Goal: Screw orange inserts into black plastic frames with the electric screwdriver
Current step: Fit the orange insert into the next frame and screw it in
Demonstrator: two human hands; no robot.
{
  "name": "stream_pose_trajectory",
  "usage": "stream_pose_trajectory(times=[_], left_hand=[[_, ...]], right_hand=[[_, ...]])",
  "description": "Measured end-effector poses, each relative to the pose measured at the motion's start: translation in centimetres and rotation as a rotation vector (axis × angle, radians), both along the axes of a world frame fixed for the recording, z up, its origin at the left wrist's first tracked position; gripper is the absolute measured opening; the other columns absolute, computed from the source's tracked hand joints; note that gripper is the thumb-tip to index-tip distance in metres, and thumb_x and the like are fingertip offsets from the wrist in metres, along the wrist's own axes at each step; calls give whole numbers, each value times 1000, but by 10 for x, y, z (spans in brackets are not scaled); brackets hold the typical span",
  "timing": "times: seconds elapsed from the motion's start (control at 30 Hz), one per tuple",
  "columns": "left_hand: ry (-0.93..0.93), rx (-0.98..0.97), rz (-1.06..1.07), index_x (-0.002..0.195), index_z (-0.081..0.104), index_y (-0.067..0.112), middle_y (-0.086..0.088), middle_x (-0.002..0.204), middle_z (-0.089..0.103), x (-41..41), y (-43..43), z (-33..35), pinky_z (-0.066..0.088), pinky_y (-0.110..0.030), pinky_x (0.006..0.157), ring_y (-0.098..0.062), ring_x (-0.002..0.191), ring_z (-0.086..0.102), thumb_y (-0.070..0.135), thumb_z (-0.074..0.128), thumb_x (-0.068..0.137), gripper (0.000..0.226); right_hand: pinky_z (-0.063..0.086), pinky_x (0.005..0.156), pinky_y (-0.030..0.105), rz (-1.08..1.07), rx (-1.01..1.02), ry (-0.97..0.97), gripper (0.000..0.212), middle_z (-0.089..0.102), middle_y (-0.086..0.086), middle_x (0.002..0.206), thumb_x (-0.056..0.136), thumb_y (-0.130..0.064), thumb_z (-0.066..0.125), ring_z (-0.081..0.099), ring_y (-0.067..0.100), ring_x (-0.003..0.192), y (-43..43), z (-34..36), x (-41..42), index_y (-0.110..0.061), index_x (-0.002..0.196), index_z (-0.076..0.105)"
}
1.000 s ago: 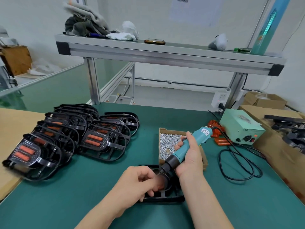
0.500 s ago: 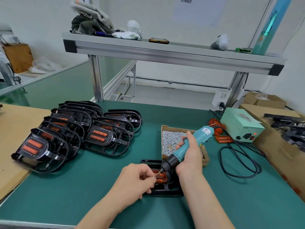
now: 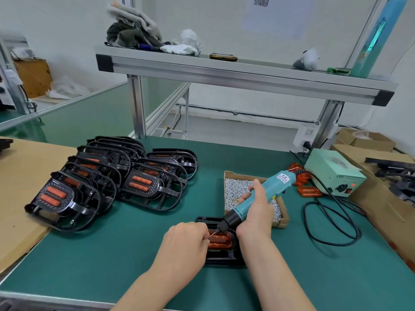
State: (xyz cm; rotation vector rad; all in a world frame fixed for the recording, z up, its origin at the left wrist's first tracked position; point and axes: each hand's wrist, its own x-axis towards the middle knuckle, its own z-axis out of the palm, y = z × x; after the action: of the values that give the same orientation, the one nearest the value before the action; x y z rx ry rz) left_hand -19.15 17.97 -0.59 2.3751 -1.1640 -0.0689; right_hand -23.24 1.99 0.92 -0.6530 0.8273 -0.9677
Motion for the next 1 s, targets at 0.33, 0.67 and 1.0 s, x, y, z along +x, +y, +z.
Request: stream_pose_trajectory(times=[0.33,0.67,1.0], left_hand=[[-131,99,11,96,48,25,5,106,62,-4,-8,5,41,-33,77,-25,95,59,21,42,98,8],[-156,88,8,105,57,22,5,109,63,7,-20,-5,46,-36,84,-24,99,59,28,39,101,19],[-54,-115,-23,101,64,25,9,100,66,16,-23,-12,46,-34,86,-17,96,61,33,58,93,13]], right_hand=[[46,45,16,-89,17,-61,15,57,-10,56,88,-25,72,54,3,45,-2,5,3,-19,88,59],[47,45,17,-123,-38,-19,19,56,-9,53,90,-29,70,54,5,45,-9,2,5,-16,97,58],[46,44,18,-151,-58,-37,23,54,-8,54,87,-29,72,53,7,45,-17,5,2,-15,96,57]])
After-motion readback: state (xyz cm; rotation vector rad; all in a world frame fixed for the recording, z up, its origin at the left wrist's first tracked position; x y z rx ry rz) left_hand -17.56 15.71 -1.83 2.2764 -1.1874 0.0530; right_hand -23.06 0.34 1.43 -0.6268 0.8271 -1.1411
